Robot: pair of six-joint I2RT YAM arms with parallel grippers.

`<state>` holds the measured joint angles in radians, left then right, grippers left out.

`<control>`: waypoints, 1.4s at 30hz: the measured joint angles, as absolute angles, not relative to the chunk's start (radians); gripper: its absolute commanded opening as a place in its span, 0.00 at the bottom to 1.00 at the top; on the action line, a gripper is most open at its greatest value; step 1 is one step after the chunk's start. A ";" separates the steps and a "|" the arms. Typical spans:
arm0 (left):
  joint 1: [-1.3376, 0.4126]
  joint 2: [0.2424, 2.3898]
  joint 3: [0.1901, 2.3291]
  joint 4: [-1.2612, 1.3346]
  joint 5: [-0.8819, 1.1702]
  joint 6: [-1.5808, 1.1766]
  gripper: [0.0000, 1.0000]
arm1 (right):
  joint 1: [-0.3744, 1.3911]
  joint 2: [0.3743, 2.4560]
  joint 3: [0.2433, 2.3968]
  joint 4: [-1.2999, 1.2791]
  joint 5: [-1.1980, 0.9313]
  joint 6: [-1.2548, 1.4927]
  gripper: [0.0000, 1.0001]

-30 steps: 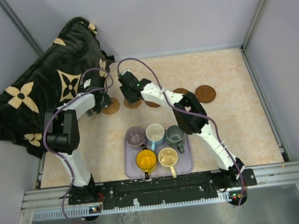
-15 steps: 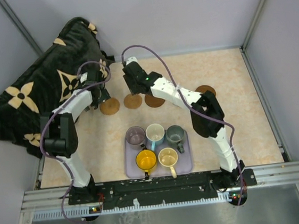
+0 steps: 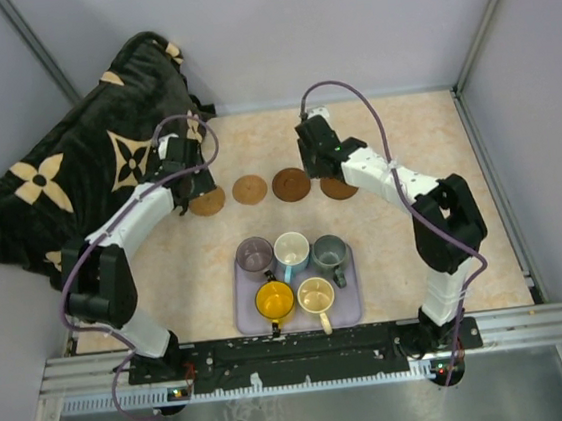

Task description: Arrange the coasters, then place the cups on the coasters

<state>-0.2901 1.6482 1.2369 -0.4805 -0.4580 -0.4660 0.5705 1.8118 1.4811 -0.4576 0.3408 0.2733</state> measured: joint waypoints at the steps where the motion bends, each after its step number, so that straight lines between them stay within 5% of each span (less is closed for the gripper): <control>1: -0.294 1.640 1.225 -0.475 -0.453 -0.461 0.99 | 0.571 1.805 1.457 -0.458 0.346 0.274 0.46; 18: -0.319 1.635 1.095 -0.420 -0.352 -0.452 0.99 | 0.512 1.798 1.352 -0.464 0.375 0.332 0.44; 29: -0.347 1.621 1.097 -0.422 -0.340 -0.452 0.99 | 0.495 1.720 1.148 -0.483 0.334 0.390 0.61; 42: -0.347 1.593 1.095 -0.436 -0.362 -0.456 0.99 | 0.493 1.760 1.140 -0.479 0.295 0.430 0.59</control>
